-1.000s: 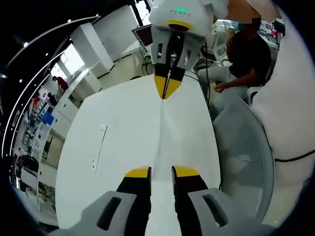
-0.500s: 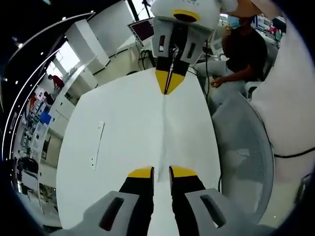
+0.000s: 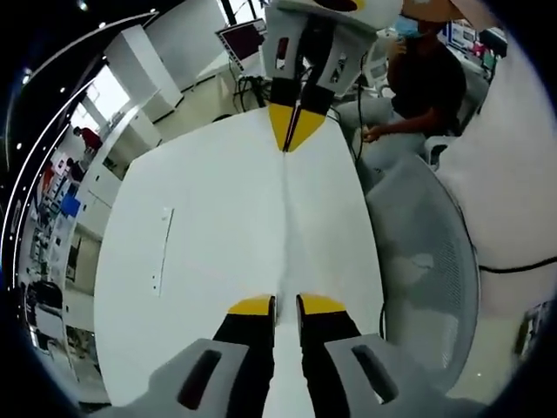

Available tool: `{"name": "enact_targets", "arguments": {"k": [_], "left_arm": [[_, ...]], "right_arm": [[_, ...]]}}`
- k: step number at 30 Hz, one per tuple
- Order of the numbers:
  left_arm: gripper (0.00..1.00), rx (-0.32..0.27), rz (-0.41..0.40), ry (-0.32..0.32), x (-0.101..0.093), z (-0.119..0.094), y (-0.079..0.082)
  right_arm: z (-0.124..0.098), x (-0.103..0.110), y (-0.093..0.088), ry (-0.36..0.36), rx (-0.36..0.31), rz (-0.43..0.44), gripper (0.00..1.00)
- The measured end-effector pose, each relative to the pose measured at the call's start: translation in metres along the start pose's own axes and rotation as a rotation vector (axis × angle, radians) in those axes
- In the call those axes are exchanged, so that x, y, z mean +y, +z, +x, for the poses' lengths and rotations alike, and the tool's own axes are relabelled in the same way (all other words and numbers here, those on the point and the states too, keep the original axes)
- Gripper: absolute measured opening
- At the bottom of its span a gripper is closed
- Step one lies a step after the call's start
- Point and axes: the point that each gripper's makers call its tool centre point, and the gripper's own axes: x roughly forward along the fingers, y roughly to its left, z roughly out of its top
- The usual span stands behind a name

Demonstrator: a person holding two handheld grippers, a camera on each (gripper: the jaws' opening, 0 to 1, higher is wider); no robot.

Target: Arrange the food packaging bags into a neat stack by flattening each bag and aligning their edges.

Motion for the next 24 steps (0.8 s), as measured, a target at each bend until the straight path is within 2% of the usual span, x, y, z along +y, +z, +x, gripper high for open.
{"name": "enact_targets", "arguments": {"k": [10,24], "left_arm": [[0.02,0.021,0.011,-0.024,-0.004,0.003,0.002],[0.0,0.048,0.012,-0.063,-0.011,0.006,0.0]], "right_arm": [[-0.002,0.001,-0.002,0.002,0.003,-0.002,0.0],[-0.002,0.004,-0.001,0.013,0.008,-0.013,0.0]]}}
